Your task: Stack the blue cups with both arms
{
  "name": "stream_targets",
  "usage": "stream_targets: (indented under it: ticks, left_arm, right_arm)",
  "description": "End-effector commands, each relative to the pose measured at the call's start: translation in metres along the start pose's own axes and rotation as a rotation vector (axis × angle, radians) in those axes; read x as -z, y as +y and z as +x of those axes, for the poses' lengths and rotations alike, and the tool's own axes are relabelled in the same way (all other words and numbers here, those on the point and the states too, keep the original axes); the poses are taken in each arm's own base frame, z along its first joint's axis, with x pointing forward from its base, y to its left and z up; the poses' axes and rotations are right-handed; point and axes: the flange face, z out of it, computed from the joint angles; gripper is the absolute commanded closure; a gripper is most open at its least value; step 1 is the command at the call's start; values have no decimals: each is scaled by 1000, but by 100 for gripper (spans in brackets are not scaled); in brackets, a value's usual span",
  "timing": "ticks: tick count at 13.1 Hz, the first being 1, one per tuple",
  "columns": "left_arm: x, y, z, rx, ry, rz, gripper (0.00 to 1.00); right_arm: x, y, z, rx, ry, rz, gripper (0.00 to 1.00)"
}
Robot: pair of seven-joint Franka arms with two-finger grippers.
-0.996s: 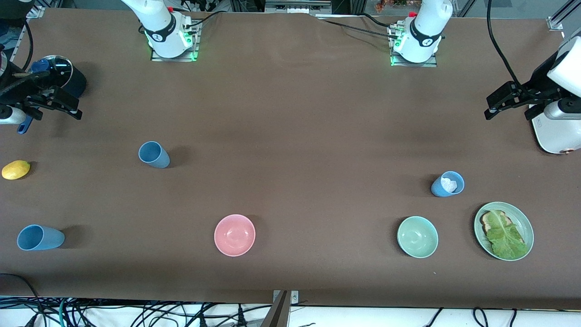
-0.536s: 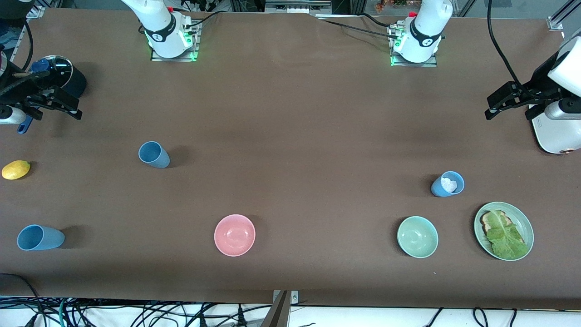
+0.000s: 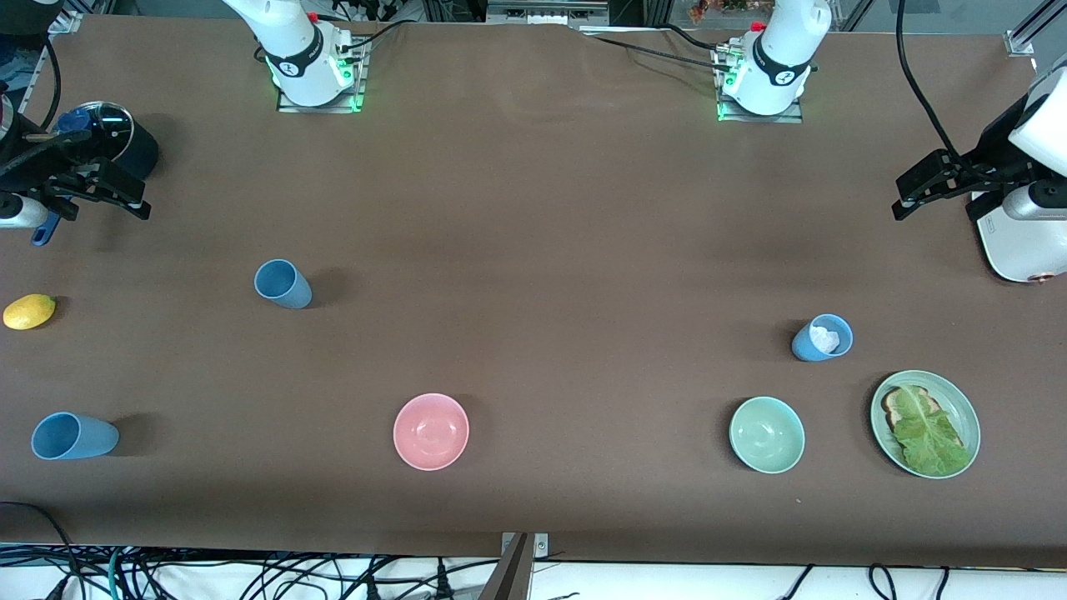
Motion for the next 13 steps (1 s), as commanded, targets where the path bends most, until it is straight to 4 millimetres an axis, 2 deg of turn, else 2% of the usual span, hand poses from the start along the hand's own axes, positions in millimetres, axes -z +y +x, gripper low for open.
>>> stream_targets:
  ticks: [1,5,8,10,13]
  left_arm:
    - [7,-4,-3,-18,0,3,0]
    - [2,-7,1,-21,1,36,0]
    - [-17,-9,18,-25,17,53,0]
    - [-43,-17,37,-48,23,54,0]
    - [-89,-45,65,-78,28,57,0]
  right_arm:
    - [4,1,-1,-9,5,-4,0]
    - [4,0,-1,-7,5,-4,0]
    - [3,0,-1,-7,3,-4,0]
    - [3,0,-1,-7,2,-4,0]
    - [3,0,-1,-7,2,-4,0]
